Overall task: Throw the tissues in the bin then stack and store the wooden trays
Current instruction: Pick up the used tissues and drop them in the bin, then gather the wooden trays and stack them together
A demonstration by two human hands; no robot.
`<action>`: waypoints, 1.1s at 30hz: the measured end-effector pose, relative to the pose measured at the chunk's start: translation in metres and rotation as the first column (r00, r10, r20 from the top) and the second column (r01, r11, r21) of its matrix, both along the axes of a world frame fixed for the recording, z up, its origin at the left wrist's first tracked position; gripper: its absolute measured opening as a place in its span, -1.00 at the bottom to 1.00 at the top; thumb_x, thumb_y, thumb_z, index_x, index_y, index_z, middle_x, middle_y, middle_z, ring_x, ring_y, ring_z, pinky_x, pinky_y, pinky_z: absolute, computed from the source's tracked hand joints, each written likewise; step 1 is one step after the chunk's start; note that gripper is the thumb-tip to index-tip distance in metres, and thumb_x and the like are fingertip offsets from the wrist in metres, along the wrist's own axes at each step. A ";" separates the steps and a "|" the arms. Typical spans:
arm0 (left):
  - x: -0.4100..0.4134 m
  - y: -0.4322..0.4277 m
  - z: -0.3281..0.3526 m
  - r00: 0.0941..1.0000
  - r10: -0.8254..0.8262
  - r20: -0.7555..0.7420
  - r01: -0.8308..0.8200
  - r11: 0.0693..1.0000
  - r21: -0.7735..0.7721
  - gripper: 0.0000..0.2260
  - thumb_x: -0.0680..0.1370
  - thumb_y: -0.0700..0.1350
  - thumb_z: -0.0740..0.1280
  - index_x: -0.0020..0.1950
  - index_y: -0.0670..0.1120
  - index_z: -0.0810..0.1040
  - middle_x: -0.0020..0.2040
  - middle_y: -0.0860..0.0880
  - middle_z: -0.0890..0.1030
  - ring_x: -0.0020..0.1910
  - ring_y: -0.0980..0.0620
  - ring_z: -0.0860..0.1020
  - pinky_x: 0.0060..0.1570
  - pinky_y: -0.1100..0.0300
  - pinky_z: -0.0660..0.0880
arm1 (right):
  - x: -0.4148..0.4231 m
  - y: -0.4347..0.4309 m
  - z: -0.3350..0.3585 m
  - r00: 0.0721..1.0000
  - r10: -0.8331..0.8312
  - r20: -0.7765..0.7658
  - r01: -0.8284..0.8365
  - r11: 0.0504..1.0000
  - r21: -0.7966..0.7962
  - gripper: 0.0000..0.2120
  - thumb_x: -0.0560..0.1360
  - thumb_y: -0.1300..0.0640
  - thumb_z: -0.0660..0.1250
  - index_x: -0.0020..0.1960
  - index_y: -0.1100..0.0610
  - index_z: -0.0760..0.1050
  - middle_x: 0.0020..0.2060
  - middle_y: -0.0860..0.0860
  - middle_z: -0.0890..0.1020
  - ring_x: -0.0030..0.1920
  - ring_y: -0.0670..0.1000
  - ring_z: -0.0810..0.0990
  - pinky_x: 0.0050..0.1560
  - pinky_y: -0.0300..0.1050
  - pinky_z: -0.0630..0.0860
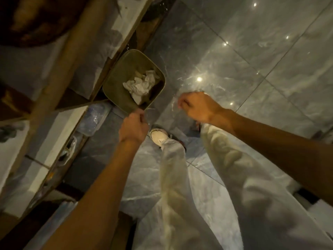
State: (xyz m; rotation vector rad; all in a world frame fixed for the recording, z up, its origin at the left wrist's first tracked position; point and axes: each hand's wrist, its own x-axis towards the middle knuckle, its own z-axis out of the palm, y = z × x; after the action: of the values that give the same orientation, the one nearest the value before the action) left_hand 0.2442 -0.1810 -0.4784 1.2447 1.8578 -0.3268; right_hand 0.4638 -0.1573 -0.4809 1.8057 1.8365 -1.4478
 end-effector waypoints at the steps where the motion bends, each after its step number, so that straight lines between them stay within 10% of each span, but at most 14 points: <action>1: 0.008 -0.003 0.024 1.000 -0.004 0.002 0.004 1.000 -0.026 -0.76 0.57 -0.16 0.22 0.20 -0.06 0.56 0.18 -0.21 0.61 0.19 -0.26 0.52 0.17 -0.04 0.45 | 0.007 -0.002 0.017 1.000 0.004 0.000 -0.004 1.000 -0.025 -0.78 0.58 0.14 0.16 0.04 0.12 0.58 -0.03 0.15 0.66 -0.06 0.16 0.61 0.00 0.04 0.57; 14: 0.071 0.019 0.314 0.962 0.266 0.063 -0.270 0.961 0.062 -0.68 0.61 -0.12 0.13 0.34 -0.03 0.47 0.31 -0.14 0.55 0.27 -0.18 0.51 0.23 -0.09 0.48 | 0.054 0.070 0.272 0.986 0.129 -0.107 -0.124 0.991 0.054 -0.79 0.58 0.07 0.21 0.05 0.02 0.62 0.05 0.01 0.68 0.06 0.04 0.60 0.01 -0.16 0.42; 33: -0.028 -0.007 0.488 0.830 0.499 0.249 -0.557 0.713 0.427 -0.70 0.63 -0.10 0.20 0.36 -0.02 0.48 0.24 -0.03 0.59 0.23 0.00 0.55 0.21 -0.06 0.52 | -0.024 0.153 0.456 0.850 0.459 -0.259 -0.358 0.863 0.356 -0.78 0.59 0.05 0.21 0.17 -0.12 0.54 0.06 -0.20 0.60 0.08 -0.26 0.54 0.08 -0.28 0.49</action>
State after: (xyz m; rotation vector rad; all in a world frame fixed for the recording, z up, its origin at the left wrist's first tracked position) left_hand 0.2162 -0.1876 0.0092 0.9362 2.1672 0.5574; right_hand 0.4396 -0.0045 -0.0246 1.1830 2.5401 -1.4299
